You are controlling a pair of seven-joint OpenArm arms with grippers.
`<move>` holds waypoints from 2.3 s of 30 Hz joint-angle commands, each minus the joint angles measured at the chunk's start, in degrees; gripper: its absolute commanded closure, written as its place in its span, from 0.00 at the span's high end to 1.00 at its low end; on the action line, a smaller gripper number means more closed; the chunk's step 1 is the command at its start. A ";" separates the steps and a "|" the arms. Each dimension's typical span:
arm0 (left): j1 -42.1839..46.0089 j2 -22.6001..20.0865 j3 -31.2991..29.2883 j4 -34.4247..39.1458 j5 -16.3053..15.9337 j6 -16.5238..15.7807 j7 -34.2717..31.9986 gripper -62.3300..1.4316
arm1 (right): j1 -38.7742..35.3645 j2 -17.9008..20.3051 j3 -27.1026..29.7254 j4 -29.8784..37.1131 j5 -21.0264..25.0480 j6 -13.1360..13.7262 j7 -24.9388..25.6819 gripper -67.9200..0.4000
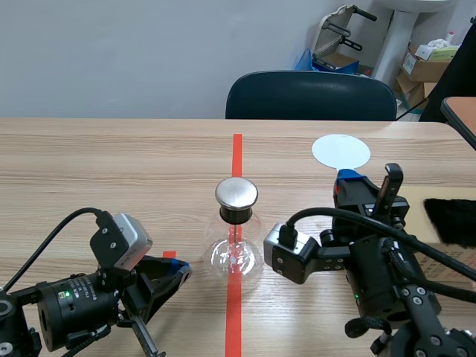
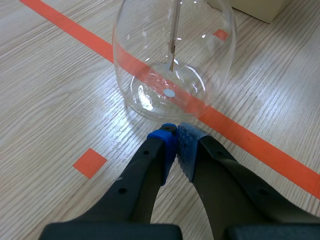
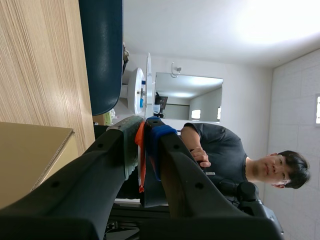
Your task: Do the electroscope experiment
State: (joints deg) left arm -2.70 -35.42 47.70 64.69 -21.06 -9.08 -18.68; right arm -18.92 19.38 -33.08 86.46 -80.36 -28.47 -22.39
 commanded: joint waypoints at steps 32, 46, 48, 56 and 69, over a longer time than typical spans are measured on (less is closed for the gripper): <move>-0.15 0.00 -0.09 1.20 -0.33 -0.26 -0.79 0.07 | 0.66 0.11 0.33 0.96 1.49 -0.66 8.74 0.02; -0.15 0.00 -0.09 1.20 -0.33 -0.26 -0.79 0.07 | 0.17 0.15 0.33 1.75 1.49 -2.38 26.14 0.02; -0.15 0.00 -0.09 1.20 -0.33 -0.26 -0.79 0.07 | 0.15 0.15 0.33 2.01 1.49 -2.40 28.22 0.02; -0.17 0.00 -0.09 1.20 -0.33 -0.26 -0.79 0.07 | 0.15 0.15 0.33 2.01 1.49 -2.43 33.68 0.02; -0.17 0.00 -0.09 1.20 -0.33 -0.26 -0.79 0.07 | 0.15 0.15 0.33 2.01 1.49 -2.38 34.82 0.02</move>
State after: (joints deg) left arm -2.70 -35.42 47.70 64.69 -21.06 -9.08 -18.68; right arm -18.96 19.40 -33.08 87.07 -78.89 -30.22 12.25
